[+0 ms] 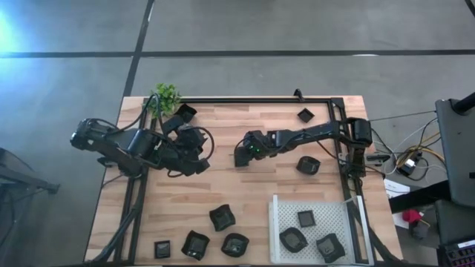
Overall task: Pick & Place Mini shaped plates
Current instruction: Stack the square plate on top of the other square plate on the shelf
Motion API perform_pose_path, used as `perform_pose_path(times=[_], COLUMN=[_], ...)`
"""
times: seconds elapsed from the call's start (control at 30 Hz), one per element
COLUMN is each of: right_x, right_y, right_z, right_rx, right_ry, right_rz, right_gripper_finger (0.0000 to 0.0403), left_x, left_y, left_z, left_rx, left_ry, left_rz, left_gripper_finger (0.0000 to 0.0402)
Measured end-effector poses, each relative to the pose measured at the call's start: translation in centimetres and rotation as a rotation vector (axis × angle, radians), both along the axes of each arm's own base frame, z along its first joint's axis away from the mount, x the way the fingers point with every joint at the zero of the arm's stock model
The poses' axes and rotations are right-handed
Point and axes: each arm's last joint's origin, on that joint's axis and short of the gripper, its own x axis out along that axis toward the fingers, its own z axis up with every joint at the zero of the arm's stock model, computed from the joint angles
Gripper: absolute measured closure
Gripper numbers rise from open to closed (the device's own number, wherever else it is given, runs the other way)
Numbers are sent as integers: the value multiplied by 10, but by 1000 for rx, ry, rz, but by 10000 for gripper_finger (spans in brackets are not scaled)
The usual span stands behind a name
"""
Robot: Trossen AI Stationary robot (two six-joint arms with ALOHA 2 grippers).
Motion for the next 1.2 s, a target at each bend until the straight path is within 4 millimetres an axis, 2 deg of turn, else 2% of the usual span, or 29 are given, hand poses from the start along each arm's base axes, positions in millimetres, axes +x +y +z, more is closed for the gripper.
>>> perform_pose_path(times=[0.17,0.33,0.43,0.6,0.73,0.97,1.2], right_x=[3,7,7,8,8,4,-15], right_y=[0,0,1,3,3,3,6], right_z=[-14,-17,-17,-17,-15,12,58], right_rx=[18,14,12,0,-20,-68,-138], right_ry=[17,8,8,9,3,-58,-91], right_rz=[-22,-15,-10,17,43,101,201], right_gripper_finger=[279,285,310,380,391,395,395], left_x=[0,-1,-1,-1,-1,-1,-1], left_y=[0,0,0,0,0,0,0], left_z=[0,0,0,0,0,0,0], left_rx=[1,4,4,10,14,14,12], left_ry=[3,7,7,13,18,17,13], left_rz=[0,-3,-3,-7,-12,-12,-11], left_gripper_finger=[340,340,340,340,340,340,340])
